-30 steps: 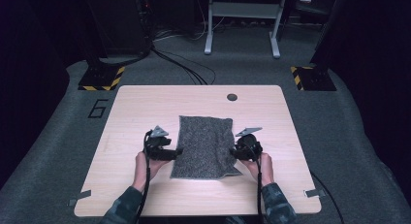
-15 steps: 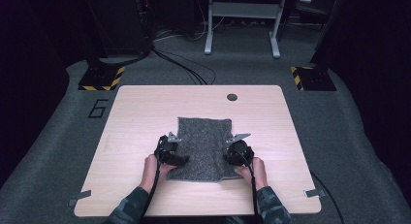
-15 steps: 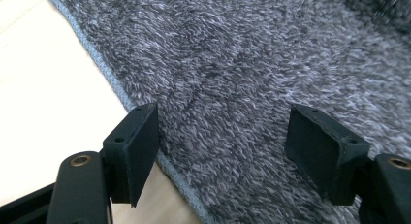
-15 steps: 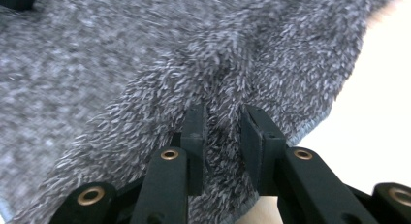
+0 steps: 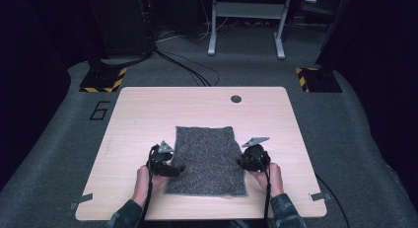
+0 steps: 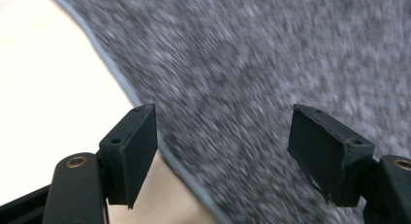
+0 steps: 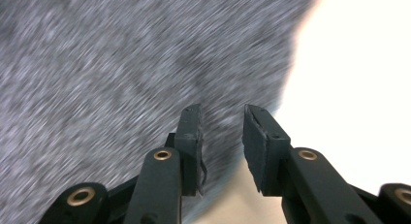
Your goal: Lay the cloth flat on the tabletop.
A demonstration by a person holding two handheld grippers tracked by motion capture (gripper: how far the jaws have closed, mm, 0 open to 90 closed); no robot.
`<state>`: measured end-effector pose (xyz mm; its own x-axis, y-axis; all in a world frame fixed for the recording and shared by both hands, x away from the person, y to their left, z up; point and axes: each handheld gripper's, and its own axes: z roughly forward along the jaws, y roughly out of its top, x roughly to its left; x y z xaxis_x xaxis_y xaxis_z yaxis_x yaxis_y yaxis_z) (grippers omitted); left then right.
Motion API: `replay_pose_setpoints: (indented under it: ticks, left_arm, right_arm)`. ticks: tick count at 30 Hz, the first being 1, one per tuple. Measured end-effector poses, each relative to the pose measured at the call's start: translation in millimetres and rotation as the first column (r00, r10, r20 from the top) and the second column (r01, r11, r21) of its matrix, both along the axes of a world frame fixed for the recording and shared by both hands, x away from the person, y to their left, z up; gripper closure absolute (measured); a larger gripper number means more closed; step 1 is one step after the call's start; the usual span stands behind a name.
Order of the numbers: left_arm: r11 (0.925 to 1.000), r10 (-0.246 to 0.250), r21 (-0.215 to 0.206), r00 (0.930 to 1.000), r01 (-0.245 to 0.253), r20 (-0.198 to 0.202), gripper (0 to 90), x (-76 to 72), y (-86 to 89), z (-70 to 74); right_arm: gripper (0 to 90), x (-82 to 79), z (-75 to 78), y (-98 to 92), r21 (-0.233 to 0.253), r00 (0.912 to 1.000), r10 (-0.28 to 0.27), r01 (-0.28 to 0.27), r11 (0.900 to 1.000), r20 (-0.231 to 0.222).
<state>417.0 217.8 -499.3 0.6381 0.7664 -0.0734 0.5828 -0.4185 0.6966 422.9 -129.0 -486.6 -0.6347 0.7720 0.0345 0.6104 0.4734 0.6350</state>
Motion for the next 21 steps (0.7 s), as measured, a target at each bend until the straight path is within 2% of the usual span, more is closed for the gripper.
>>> replay_pose_setpoints:
  ticks: [2, 3, 4, 5, 7, 9, 11, 13, 14, 15, 16, 18, 19, 20, 21]
  left_arm:
    - [1.0000, 0.002, -0.006, 1.0000, -0.002, 0.002, 26.3, 9.4, 0.1, 5.9]
    - [0.9999, 0.011, -0.006, 0.9999, -0.010, 0.010, 26.9, 19.6, -3.1, 7.9]
    - [1.0000, 0.008, 0.006, 1.0000, -0.008, -0.003, 27.4, 28.1, -7.4, 7.6]
    - [1.0000, 0.008, 0.006, 1.0000, -0.008, -0.003, 28.6, 28.1, -7.4, 7.6]
    - [0.9993, 0.014, 0.035, 0.9999, -0.014, -0.010, 31.7, 39.6, -15.2, 1.3]
    - [0.9990, 0.018, 0.041, 0.9997, -0.017, -0.017, 35.3, 41.4, -17.9, -1.7]
    - [0.9987, 0.002, 0.051, 0.9991, 0.000, -0.041, 41.0, 42.2, -20.2, -7.7]
    - [0.9986, 0.006, 0.052, 0.9995, -0.004, -0.033, 45.0, 38.7, -21.2, -11.7]
    - [0.9988, 0.005, 0.050, 0.9994, -0.003, -0.033, 45.6, 37.2, -21.1, -11.6]
    - [0.9988, 0.005, 0.050, 0.9994, -0.003, -0.033, 46.7, 37.2, -21.1, -11.6]
    - [0.9983, 0.007, 0.058, 0.9994, -0.005, -0.034, 47.7, 34.1, -21.3, -11.1]
    - [0.9985, 0.002, 0.055, 0.9994, 0.000, -0.036, 48.0, 32.5, -21.1, -11.2]
    - [0.9982, 0.004, 0.059, 0.9993, -0.002, -0.037, 48.5, 30.0, -20.8, -10.9]
    - [0.9984, 0.008, 0.056, 0.9992, -0.005, -0.040, 48.3, 28.7, -20.8, -10.7]
    - [0.9983, 0.009, 0.058, 0.9991, -0.006, -0.041, 48.3, 27.3, -19.9, -10.4]
  right_arm:
    - [69.2, 14.6, 6.9, -4.7, 0.024, 0.9989, -0.043, 0.043, 0.999, 0.016]
    - [68.1, 26.6, 9.0, -3.6, 0.029, 0.9974, -0.069, 0.068, 0.997, 0.020]
    - [67.1, 32.3, 9.0, -1.6, 0.032, 0.9967, -0.079, 0.079, 0.996, 0.014]
    - [63.8, 43.9, 7.6, 3.5, 0.018, 0.9963, -0.085, 0.085, 0.996, 0.000]
    - [62.1, 54.1, 5.4, 10.0, 0.014, 0.9956, -0.094, 0.094, 0.995, -0.009]
    - [61.3, 66.8, -1.1, 19.0, -0.003, 0.9932, -0.109, 0.109, 0.994, -0.042]
    - [68.8, 72.8, -7.4, 25.1, -0.039, 0.9912, -0.122, 0.120, 0.992, -0.050]
    - [81.8, 73.8, -10.2, 27.5, -0.028, 0.9904, -0.123, 0.121, 0.992, -0.064]
    - [86.1, 73.2, -11.1, 28.8, -0.038, 0.9913, -0.123, 0.122, 0.992, -0.047]
    - [86.1, 73.2, -11.1, 28.8, -0.038, 0.9913, -0.123, 0.122, 0.992, -0.047]
    - [88.0, 68.0, -8.1, 31.5, -0.055, 0.9918, -0.128, 0.128, 0.990, 0.004]
    - [88.7, 58.9, 1.3, 36.7, -0.057, 0.9900, -0.128, 0.132, 0.990, 0.060]
    - [88.7, 53.2, 8.5, 39.9, -0.078, 0.9883, -0.117, 0.124, 0.989, 0.098]
    - [88.7, 48.0, 14.4, 43.1, -0.094, 0.9859, -0.108, 0.120, 0.988, 0.128]
    - [88.4, 40.3, 21.8, 48.5, -0.111, 0.9794, -0.101, 0.122, 0.986, 0.175]
